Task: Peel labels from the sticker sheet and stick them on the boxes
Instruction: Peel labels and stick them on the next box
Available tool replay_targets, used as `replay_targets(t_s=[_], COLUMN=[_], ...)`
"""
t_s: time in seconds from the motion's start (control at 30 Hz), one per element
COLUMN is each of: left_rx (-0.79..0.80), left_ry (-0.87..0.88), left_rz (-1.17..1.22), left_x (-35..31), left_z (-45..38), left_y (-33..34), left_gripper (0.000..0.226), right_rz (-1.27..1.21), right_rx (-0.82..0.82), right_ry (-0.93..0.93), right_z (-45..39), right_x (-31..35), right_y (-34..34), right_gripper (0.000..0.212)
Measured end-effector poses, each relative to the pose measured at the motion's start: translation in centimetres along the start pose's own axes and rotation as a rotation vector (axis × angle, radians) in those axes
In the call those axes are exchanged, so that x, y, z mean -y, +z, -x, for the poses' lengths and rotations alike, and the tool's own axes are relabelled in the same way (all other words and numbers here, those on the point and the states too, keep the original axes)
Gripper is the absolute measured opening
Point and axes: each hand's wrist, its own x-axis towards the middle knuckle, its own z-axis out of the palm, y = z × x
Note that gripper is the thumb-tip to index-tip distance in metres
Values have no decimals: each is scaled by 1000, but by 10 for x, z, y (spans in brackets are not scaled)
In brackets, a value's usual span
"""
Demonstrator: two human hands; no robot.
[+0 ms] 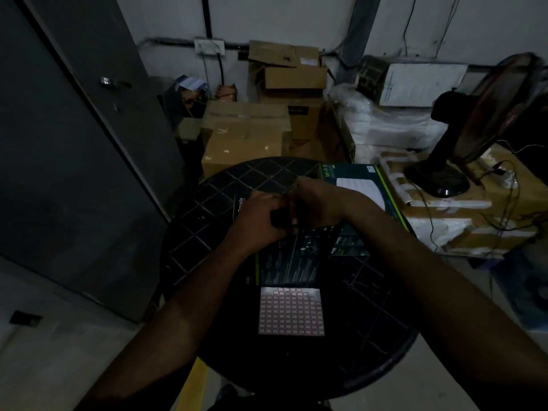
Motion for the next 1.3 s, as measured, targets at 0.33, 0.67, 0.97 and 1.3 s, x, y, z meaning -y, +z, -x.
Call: replay_targets(t_s=[0.33,0.67,0.97,1.3], left_rx=[-64,-125,-164,-192], left_ry=[-35,-49,-41,-24], left_rz=[-8,-9,-12,58], left_x=[10,9,13,20], left_z=[-6,-10,-15,-18], left_y=[14,17,20,23], left_gripper=[33,26,22,23], right_rz=[27,-30,-100,-250], right_rx=[-49,-56,-232,-557], right_ry=[3,40,17,71], right_z=[0,-2,2,39], right_x=[-3,-8,-15,-13], right_y=[-2,2,1,54], right_gripper=[33,45,33,29])
